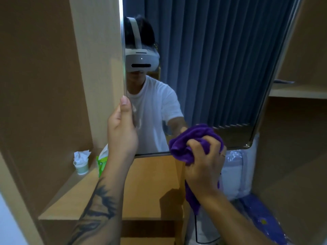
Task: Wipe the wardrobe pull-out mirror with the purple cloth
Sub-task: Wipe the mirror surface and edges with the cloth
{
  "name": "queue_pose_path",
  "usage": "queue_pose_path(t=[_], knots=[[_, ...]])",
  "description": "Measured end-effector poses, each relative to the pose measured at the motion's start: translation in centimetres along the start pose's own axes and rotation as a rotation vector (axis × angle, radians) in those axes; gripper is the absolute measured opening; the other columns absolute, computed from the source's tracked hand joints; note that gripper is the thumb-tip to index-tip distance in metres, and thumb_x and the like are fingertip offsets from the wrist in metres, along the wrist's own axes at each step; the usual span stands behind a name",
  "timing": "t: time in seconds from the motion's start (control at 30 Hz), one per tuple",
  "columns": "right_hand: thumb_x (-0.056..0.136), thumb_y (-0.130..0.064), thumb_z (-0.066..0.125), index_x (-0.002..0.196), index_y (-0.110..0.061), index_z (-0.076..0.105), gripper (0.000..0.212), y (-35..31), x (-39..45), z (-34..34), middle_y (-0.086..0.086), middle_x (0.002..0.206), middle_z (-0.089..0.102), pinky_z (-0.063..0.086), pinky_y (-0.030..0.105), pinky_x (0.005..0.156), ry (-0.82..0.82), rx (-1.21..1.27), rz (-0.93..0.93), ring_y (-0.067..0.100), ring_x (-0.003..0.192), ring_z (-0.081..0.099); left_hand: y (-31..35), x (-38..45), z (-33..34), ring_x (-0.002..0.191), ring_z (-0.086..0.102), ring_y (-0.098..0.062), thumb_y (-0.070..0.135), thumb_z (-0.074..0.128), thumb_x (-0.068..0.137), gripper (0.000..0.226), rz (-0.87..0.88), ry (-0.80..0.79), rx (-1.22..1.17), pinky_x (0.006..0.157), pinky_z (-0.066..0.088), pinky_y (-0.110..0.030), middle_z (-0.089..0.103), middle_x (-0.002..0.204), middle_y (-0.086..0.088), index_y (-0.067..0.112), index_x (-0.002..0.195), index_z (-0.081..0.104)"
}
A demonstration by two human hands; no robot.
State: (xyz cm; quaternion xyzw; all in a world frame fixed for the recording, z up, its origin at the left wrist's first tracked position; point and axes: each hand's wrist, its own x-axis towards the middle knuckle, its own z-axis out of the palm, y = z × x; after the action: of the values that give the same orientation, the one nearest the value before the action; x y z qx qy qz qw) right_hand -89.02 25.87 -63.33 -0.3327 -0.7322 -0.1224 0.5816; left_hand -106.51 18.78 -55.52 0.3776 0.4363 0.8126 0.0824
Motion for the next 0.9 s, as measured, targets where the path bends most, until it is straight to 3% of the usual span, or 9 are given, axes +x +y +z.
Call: queue_pose_path(t=[0.07,0.23,0.33,0.47,0.6,0.67,0.77,0.83,0.9], knots=[[0.089,-0.031,0.063,0.115,-0.023,0.053,0.029,0.1,1.1,0.2,0.017,0.124,0.052,0.046,0.050,0.091,0.001,-0.005,-0.070,0.043,0.112,0.054,0.1,0.0,0.0,0.058,0.042,-0.002,0.086,0.051,0.085,0.055,-0.022,0.008,-0.007,0.055,0.037,-0.019,0.045,0.063,0.014,0.035,0.064,0.053],[0.091,-0.035,0.058,0.115,-0.021,0.062,0.029,-2.7,5.4,0.1,0.017,0.127,0.055,0.046,0.044,0.092,0.084,0.058,0.038,0.040,0.114,0.054,0.2,-0.1,0.2,0.061,0.036,-0.006,0.074,0.053,0.088,0.049,-0.032,-0.006,-0.072,0.060,0.031,-0.030,0.040,0.061,0.016,0.034,0.060,0.051],[0.091,-0.029,0.057,0.122,-0.026,0.058,0.030,-5.3,3.0,0.9,0.013,0.132,0.050,0.042,0.044,0.099,-0.016,0.078,-0.035,0.039,0.117,0.053,0.2,-0.3,0.1,0.069,0.056,0.001,0.072,0.050,0.091,0.045,-0.054,-0.007,-0.046,0.068,0.042,-0.024,0.062,0.065,0.020,0.039,0.067,0.068],[0.091,-0.026,0.049,0.124,-0.031,0.052,0.033,-8.2,1.1,2.2,0.005,0.133,0.044,0.047,0.046,0.094,-0.088,0.108,-0.129,0.037,0.116,0.053,0.5,-0.5,-0.1,0.096,0.073,0.004,0.069,0.048,0.094,0.047,-0.077,0.026,-0.024,0.075,0.053,-0.013,0.078,0.086,0.020,0.035,0.101,0.080],[0.091,-0.023,0.053,0.119,-0.025,0.061,0.029,-7.7,-1.3,2.1,0.009,0.129,0.057,0.054,0.056,0.094,-0.143,0.057,-0.228,0.043,0.117,0.059,1.1,-0.6,-0.3,0.127,0.065,-0.011,0.070,0.056,0.088,0.064,-0.132,0.026,-0.059,0.114,0.048,-0.034,0.073,0.131,0.004,0.021,0.126,0.073],[0.089,-0.024,0.055,0.114,-0.023,0.067,0.028,-7.3,-1.2,1.5,0.011,0.126,0.061,0.054,0.057,0.093,-0.176,0.039,-0.311,0.045,0.117,0.058,1.2,-0.7,-0.2,0.123,0.067,-0.004,0.070,0.059,0.087,0.052,-0.133,0.030,-0.086,0.112,0.049,-0.031,0.075,0.127,0.010,0.031,0.116,0.078],[0.090,-0.023,0.054,0.116,-0.026,0.059,0.027,-8.2,3.4,1.2,0.008,0.129,0.048,0.046,0.056,0.094,-0.063,0.079,-0.210,0.048,0.113,0.055,0.8,-0.5,-0.2,0.096,0.074,0.003,0.062,0.055,0.097,0.032,-0.098,-0.008,-0.054,0.083,0.057,-0.018,0.081,0.097,0.017,0.046,0.093,0.083],[0.090,-0.019,0.058,0.116,-0.029,0.055,0.028,-8.8,6.2,1.5,0.007,0.128,0.047,0.044,0.053,0.089,0.042,0.132,-0.129,0.044,0.108,0.055,0.6,-0.4,-0.5,0.095,0.077,-0.010,0.064,0.052,0.099,0.037,-0.107,-0.071,-0.038,0.082,0.058,-0.030,0.082,0.098,0.006,0.043,0.097,0.082],[0.092,-0.020,0.054,0.118,-0.031,0.052,0.029,-8.8,5.5,2.0,0.005,0.131,0.043,0.043,0.053,0.090,0.046,0.113,-0.191,0.045,0.112,0.055,0.5,-0.2,-0.8,0.102,0.077,-0.015,0.069,0.055,0.095,0.039,-0.118,-0.072,-0.077,0.090,0.057,-0.039,0.082,0.105,0.001,0.042,0.107,0.081]])
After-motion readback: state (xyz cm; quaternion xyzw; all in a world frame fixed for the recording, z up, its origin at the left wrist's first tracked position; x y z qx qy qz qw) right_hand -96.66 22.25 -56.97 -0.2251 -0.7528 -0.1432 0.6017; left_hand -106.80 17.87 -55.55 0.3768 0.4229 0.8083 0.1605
